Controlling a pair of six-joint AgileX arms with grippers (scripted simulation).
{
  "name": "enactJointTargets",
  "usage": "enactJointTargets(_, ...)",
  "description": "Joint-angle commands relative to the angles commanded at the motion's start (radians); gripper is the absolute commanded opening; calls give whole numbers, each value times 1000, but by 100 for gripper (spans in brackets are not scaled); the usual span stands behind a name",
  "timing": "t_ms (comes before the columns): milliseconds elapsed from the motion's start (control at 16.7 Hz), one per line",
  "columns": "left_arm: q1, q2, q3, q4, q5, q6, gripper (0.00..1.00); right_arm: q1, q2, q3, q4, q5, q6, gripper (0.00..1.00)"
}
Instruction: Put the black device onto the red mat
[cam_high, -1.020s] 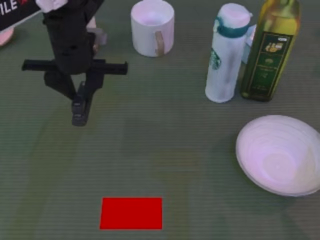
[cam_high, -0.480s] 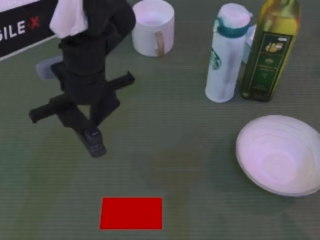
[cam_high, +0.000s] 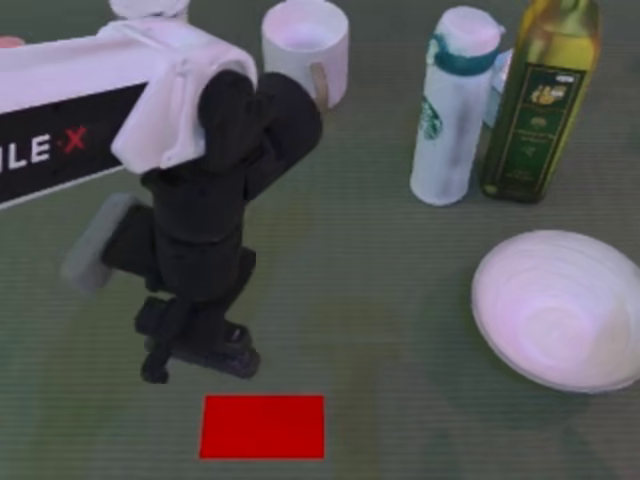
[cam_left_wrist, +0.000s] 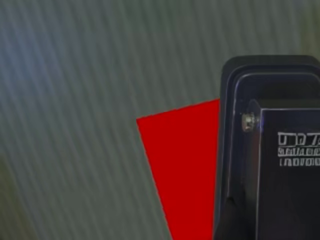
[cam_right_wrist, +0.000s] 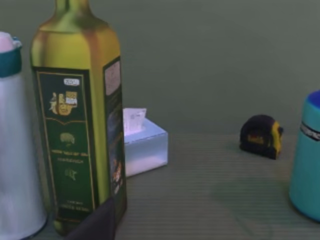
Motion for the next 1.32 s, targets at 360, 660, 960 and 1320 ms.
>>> enactJointTargets(360, -82, -99, -95, 108, 52, -346, 0, 0, 0, 0, 0, 0, 0, 100)
enactJointTargets(660, -93, -112, -104, 126, 60, -387, 0, 0, 0, 0, 0, 0, 0, 100)
enactJointTargets(960, -88, -95, -126, 164, 59, -384, 0, 0, 0, 0, 0, 0, 0, 100)
enactJointTargets(1320, -90, 2, -286, 425, 61, -385, 0, 0, 0, 0, 0, 0, 0, 100)
